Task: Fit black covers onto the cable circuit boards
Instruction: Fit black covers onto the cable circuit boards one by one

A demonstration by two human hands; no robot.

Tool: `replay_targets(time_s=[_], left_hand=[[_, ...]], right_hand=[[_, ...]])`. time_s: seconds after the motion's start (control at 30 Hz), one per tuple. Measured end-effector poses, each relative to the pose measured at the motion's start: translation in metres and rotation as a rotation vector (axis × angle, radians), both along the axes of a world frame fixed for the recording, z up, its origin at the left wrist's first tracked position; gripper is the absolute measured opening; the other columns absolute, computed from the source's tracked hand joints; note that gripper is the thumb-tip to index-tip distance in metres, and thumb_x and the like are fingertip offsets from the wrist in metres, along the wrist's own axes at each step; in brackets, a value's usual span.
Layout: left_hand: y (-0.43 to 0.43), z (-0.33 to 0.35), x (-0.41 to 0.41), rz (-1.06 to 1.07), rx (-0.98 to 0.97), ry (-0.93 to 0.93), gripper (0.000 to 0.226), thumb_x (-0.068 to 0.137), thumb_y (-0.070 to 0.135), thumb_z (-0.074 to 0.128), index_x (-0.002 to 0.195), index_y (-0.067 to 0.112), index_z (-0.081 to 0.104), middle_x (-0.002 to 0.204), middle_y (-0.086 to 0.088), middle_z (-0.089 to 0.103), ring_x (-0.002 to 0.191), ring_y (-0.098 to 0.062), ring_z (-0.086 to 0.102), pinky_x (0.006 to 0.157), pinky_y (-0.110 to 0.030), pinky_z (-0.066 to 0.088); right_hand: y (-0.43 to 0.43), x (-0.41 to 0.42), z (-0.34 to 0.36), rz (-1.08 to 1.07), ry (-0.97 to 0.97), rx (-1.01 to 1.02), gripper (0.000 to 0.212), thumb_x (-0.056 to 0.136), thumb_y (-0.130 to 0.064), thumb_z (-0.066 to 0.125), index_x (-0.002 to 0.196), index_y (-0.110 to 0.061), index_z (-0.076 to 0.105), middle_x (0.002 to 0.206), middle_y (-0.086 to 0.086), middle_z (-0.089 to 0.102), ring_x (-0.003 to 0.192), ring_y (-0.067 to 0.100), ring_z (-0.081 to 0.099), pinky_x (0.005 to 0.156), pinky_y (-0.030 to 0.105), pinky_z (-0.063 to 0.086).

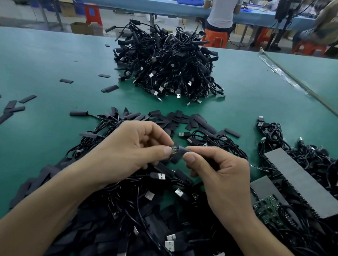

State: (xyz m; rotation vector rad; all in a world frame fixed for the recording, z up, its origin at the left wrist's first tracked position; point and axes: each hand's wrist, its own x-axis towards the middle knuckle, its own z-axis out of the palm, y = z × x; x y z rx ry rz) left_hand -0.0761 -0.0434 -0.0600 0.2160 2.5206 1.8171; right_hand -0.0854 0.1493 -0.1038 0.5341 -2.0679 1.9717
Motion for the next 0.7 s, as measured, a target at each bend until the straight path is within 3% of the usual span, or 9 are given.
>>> replay_targets(time_s=[0.33,0.5,0.7], left_hand=[[-0.0023,0.0003,-0.0005,0.01,0.032,0.02,0.012,0.089,0.016,0.072,0.086,0.028,0.076,0.072,0.0,0.073,0.059,-0.003,0.06,0.051,-0.015,0.048],[-0.0022,0.0019,0.0007,0.02,0.045,0.008,0.012,0.089,0.017,0.071,0.086,0.027,0.076,0.071,-0.001,0.073,0.059,-0.003,0.06,0.052,-0.015,0.048],[-0.0023,0.0022,0.0016,0.032,0.075,-0.025,0.009,0.089,0.016,0.072,0.084,0.021,0.077,0.07,-0.002,0.072,0.058,-0.005,0.06,0.053,-0.015,0.049]], right_hand=[[-0.0008,0.0013,0.0033,-0.022,-0.017,0.001,0.008,0.076,-0.034,0.075,0.081,-0.028,0.077,0.066,0.003,0.071,0.055,0.016,0.06,0.056,0.036,0.053],[-0.0012,0.0022,0.0036,-0.033,-0.017,0.009,0.009,0.075,-0.035,0.076,0.082,-0.029,0.077,0.067,-0.001,0.072,0.059,0.026,0.063,0.057,0.038,0.054],[-0.0005,0.0017,0.003,-0.009,-0.038,0.035,0.015,0.073,-0.036,0.076,0.086,-0.028,0.077,0.069,-0.01,0.072,0.059,0.003,0.062,0.059,0.019,0.05]])
